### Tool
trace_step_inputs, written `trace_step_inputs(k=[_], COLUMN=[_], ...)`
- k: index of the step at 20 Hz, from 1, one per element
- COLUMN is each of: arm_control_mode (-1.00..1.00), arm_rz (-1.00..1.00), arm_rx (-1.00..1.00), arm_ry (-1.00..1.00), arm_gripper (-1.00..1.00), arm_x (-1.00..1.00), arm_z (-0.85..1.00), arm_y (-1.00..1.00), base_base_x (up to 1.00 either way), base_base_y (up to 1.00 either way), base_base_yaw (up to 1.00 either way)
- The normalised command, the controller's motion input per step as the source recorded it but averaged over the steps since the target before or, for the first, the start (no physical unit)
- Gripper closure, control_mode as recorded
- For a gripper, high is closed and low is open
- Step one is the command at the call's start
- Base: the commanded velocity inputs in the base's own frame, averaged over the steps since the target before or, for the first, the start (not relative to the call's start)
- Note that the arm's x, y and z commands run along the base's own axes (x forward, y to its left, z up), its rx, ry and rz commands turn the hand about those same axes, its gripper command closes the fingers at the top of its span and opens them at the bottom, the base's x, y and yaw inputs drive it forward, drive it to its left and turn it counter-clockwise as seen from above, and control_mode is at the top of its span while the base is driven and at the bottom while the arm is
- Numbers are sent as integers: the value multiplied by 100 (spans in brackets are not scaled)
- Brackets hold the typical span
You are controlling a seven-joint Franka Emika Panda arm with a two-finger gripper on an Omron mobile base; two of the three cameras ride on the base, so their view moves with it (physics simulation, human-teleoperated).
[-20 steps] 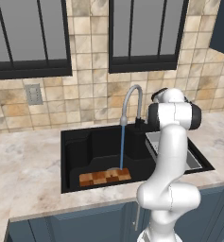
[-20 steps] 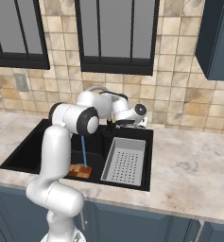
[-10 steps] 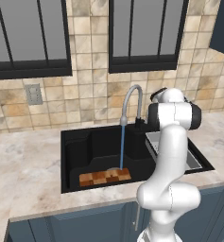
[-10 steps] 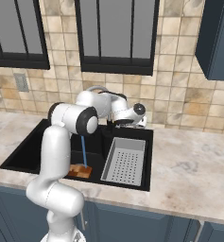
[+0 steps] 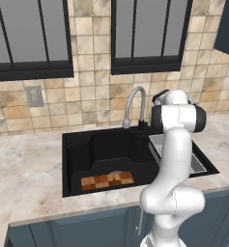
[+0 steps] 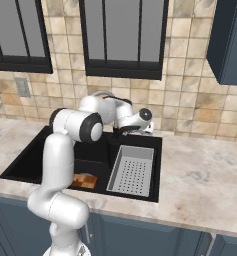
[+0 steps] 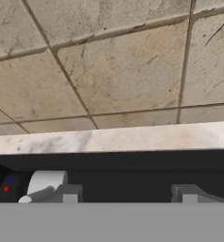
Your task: Turn on the sink faucet with hot water and rinse the cutting board for ten seconds, then turn off the faucet. Push the cutting board to reach the water if necessary.
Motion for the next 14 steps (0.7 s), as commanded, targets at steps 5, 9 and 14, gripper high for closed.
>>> trace_step_inputs(k=[5, 9, 14], arm_control_mode=[-100, -100, -100], arm_rz=[0, 0, 0], arm_rx=[-3, -2, -2], arm_ry=[0, 0, 0], arm_gripper=[-100, -100, -100], arm_x=[0, 0, 0], arm_z=[-3, -4, -4], arm_y=[36, 36, 33], base_base_x=[0, 0, 0], base_base_y=[0, 0, 0], base_base_yaw=[0, 0, 0])
